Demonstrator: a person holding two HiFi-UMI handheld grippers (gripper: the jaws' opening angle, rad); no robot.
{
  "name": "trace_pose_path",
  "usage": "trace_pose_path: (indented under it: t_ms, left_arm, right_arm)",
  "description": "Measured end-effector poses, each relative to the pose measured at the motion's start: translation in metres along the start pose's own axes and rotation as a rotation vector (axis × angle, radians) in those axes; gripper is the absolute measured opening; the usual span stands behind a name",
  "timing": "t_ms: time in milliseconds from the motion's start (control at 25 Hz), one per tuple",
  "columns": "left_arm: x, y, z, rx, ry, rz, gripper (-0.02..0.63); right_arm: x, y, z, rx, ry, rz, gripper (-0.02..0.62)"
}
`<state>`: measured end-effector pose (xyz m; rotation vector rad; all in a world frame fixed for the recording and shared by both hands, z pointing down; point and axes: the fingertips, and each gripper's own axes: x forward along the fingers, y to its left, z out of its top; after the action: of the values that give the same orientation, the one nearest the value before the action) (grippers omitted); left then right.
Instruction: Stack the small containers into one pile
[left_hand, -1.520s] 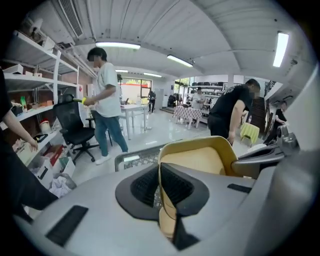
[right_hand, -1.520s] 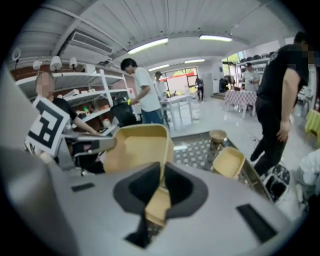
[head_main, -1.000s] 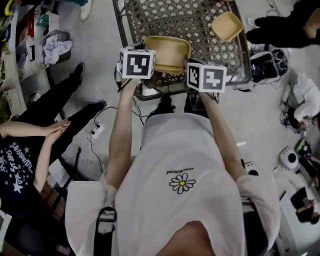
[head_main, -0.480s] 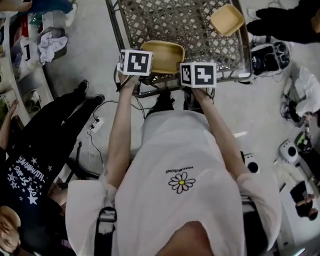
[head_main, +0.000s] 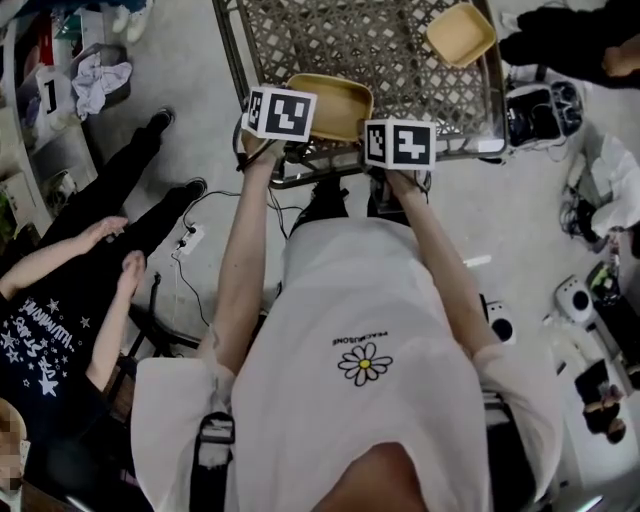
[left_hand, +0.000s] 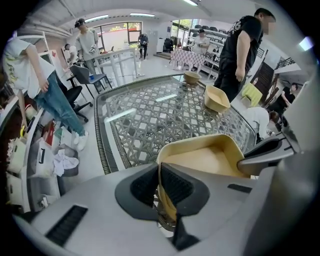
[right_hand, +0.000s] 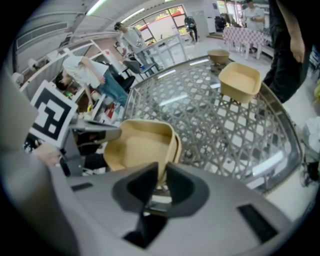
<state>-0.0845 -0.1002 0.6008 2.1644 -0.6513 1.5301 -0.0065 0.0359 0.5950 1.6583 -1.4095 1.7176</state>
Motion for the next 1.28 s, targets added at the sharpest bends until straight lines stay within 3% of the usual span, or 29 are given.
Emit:
trace_pose_path:
  t_ms: [400, 680, 880, 1280]
  left_arm:
    - [0.018, -0.002, -0.007, 0.012, 0.026, 0.022, 0.035]
    - [0.019, -0.002, -0.004, 0.012, -0.002, 0.049, 0.041]
    - [0.019, -0.006, -0.005, 0.007, -0.013, 0.034, 0.088]
    - [0.002, 0.001, 0.007, -0.036, -0.069, 0.039, 0.091]
  right_arm:
    - [0.010, -0.009, -0.003, -0.018, -0.002, -0.015, 0.071]
    - [0.016, -0.011, -0.004, -0.045, -0.008, -0.009, 0.078]
    - [0.017, -0.007, -0.003, -0.063, -0.018, 0.016, 0.121]
    - [0.007, -0.005, -0.003, -0.080, -0.041, 0.014, 0.172]
